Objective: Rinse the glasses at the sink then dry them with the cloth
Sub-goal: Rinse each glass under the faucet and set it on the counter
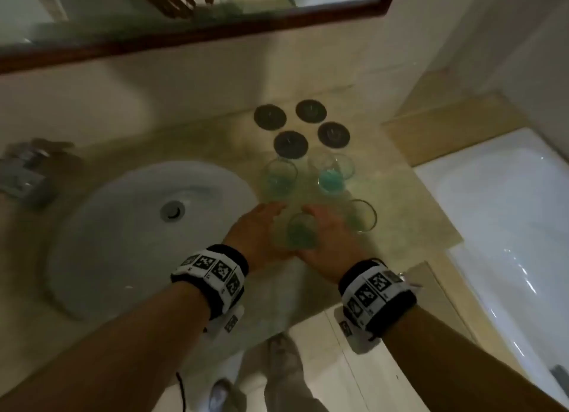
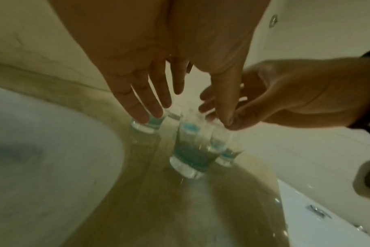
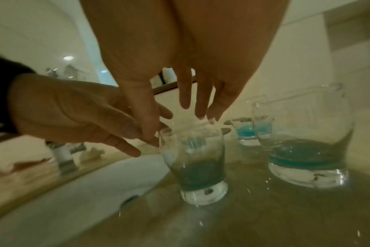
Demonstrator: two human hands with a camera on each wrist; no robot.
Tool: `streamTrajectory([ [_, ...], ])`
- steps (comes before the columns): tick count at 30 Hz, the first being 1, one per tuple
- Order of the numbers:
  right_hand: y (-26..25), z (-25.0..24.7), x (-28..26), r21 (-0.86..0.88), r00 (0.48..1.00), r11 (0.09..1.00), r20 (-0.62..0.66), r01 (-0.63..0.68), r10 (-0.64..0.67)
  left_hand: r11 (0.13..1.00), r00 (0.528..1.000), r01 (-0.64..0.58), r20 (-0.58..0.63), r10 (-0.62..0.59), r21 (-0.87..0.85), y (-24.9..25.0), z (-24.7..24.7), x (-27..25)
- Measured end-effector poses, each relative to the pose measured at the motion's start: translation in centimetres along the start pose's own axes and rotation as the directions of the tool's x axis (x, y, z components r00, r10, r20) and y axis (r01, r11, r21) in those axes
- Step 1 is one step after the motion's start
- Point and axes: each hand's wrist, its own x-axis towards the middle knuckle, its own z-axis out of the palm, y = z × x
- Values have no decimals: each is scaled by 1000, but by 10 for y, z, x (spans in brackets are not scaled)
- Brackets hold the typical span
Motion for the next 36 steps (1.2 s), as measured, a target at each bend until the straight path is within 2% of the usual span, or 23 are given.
streamTrajectory([
  [3,10,15,11,-138,994,988,-71,74,-85,996,997,28,75,-35,90,-6,19,15],
  [6,19,25,15,-26,993,995,-67,94,-95,998,997,27,69,-31,53,-10,34,23],
  [11,22,12,21,53,987,990,-100,130,-124,1000,1000,0,-7,0,-9,-16,44,34],
  [14,15,8,23,92,976,977,-129,190,-177,996,997,16,-77,-23,-87,-20,44,34],
  [19,-19,4,37,146,942,935,-145,323,-303,977,968,-47,-249,-7,-207,-37,13,12],
  [23,-74,14,58,197,909,891,2,408,-417,960,917,-53,-395,-62,-274,-69,-26,-24],
  [27,-145,43,82,215,834,836,131,504,-537,930,846,31,-486,-220,-366,-119,-58,-61],
  [32,-229,88,126,207,809,814,132,543,-573,822,732,72,-530,-428,-565,-199,-74,-83],
  [36,-283,113,164,204,805,813,141,546,-576,761,671,88,-526,-522,-643,-246,-76,-76],
])
